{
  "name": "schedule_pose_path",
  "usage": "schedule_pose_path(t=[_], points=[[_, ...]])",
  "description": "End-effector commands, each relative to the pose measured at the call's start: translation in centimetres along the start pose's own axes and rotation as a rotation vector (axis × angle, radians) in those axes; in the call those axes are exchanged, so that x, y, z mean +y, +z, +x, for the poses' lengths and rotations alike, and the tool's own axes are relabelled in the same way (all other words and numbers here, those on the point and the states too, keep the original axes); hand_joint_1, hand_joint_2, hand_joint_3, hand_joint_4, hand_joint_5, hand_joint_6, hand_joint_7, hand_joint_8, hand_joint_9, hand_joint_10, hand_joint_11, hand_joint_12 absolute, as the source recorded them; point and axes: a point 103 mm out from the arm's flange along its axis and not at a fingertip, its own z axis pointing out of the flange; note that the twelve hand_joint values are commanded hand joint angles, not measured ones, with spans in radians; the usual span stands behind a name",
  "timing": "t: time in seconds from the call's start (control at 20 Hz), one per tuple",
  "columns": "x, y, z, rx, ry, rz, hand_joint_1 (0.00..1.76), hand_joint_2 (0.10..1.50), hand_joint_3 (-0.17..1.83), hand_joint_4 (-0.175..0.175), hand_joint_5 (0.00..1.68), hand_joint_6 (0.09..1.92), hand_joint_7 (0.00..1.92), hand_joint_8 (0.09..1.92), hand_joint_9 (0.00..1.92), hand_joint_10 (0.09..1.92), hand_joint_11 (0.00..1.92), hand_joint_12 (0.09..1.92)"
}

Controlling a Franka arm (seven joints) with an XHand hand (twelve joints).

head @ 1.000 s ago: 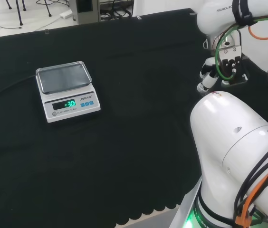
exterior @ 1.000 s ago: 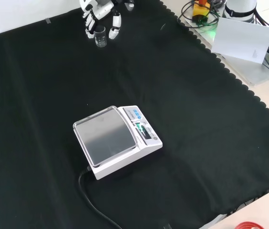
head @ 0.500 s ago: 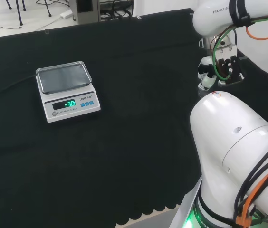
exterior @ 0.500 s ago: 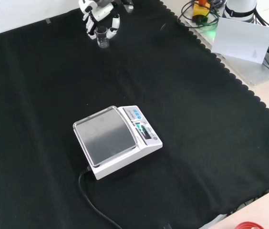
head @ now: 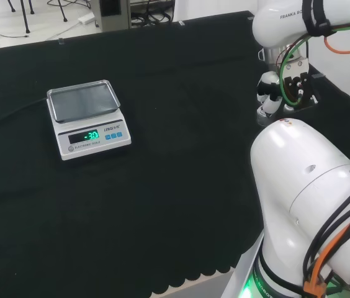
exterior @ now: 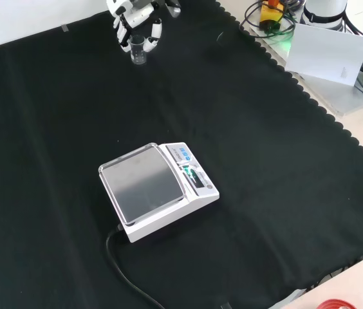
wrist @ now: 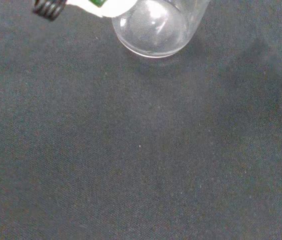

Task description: Pick up the beaker.

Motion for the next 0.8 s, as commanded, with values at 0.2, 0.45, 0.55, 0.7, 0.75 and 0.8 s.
schedule_pose_path(t=[0.2,0.45,0.55,0.7,0.75,0.8], points=[[-0.3,-1.5,0.2,-0.024,-0.014,-0.017,1.06,0.85,0.76,-0.068,0.68,0.93,0.69,0.76,0.93,0.75,0.56,1.29],[-1.0,-3.8,0.5,-0.048,-0.030,-0.021,1.05,1.04,0.40,-0.081,0.73,1.22,0.71,0.78,0.94,0.77,0.58,1.28],[-1.5,-4.9,0.6,-0.054,-0.035,-0.033,1.04,1.18,0.15,-0.086,0.73,1.33,0.72,0.80,0.94,0.78,0.59,1.28],[-2.0,-6.0,0.8,-0.054,-0.041,-0.051,1.04,1.22,0.05,-0.086,0.74,1.36,0.73,0.81,0.94,0.78,0.60,1.28],[-2.1,-6.2,0.9,-0.055,-0.041,-0.053,1.04,1.23,0.04,-0.086,0.74,1.36,0.74,0.81,0.95,0.79,0.60,1.28],[-2.1,-6.2,1.0,-0.058,-0.043,-0.052,1.04,1.23,0.04,-0.086,0.74,1.36,0.74,0.81,0.95,0.79,0.60,1.28]])
